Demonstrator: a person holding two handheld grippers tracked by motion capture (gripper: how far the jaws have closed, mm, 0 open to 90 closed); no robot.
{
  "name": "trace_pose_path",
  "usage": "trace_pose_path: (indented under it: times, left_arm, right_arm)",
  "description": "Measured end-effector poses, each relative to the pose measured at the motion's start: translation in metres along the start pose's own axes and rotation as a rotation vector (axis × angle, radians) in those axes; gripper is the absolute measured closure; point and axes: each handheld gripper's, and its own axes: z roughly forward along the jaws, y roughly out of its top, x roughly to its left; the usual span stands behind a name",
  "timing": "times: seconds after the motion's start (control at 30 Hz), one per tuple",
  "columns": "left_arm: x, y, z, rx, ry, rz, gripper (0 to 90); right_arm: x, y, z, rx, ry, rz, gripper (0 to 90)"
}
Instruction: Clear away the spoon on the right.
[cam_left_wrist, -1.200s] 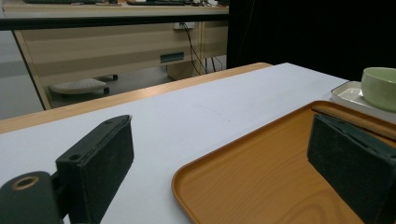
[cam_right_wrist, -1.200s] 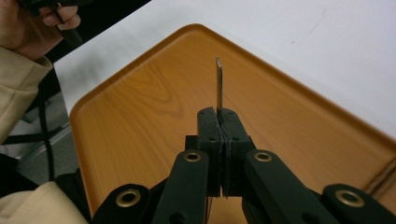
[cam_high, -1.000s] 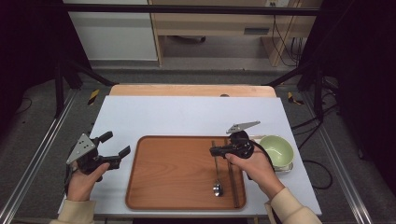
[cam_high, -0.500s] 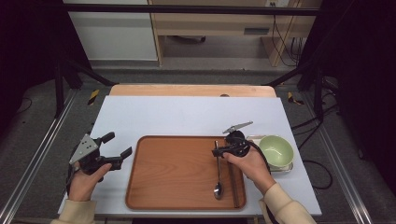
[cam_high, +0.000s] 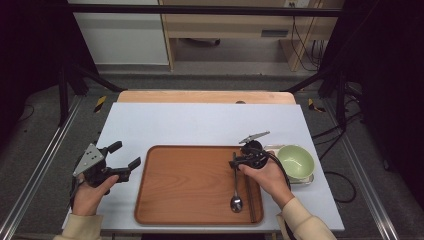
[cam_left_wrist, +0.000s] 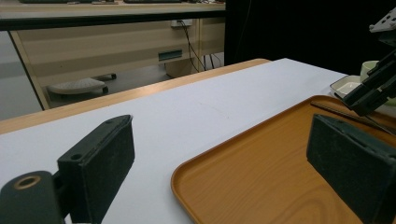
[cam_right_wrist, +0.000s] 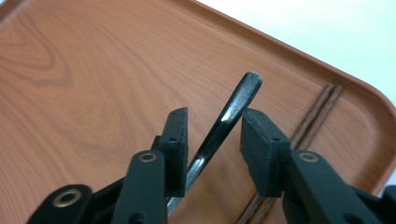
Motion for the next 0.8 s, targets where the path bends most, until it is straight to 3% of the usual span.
trace_pose_path:
  times: [0.33, 0.57, 0.8]
  left_arm:
    - [0.0, 0.001, -0.001, -0.005, -0.002, 0.003, 7.3]
    - [0.001, 0.0, -0.001, 0.0, 0.003, 0.003, 7.1]
    - [0.002, 0.001, -0.002, -0.006, 0.007, 0.005, 7.0]
  right_arm:
    - [0.0, 0.0, -0.013, -0.022, -0.065, -0.007, 45.6]
    - [-0.001, 0.0, -0.033, -0.112, -0.126, -0.041, 31.4]
    - [-0.008, 0.002, -0.065, -0.208, -0.202, -0.071, 17.2]
